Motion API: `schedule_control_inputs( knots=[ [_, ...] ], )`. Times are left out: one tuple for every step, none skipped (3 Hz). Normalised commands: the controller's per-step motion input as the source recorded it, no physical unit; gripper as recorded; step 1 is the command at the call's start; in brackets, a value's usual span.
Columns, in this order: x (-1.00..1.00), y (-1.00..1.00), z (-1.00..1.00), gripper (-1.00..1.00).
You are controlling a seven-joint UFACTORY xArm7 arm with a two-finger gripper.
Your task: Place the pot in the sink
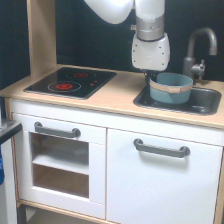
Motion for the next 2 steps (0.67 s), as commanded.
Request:
schedule_control_inputs(
  knots=[
    [0.10,0.13,-0.37,-0.38],
    [0.05,0.10,-0.25,0.16]
  ],
)
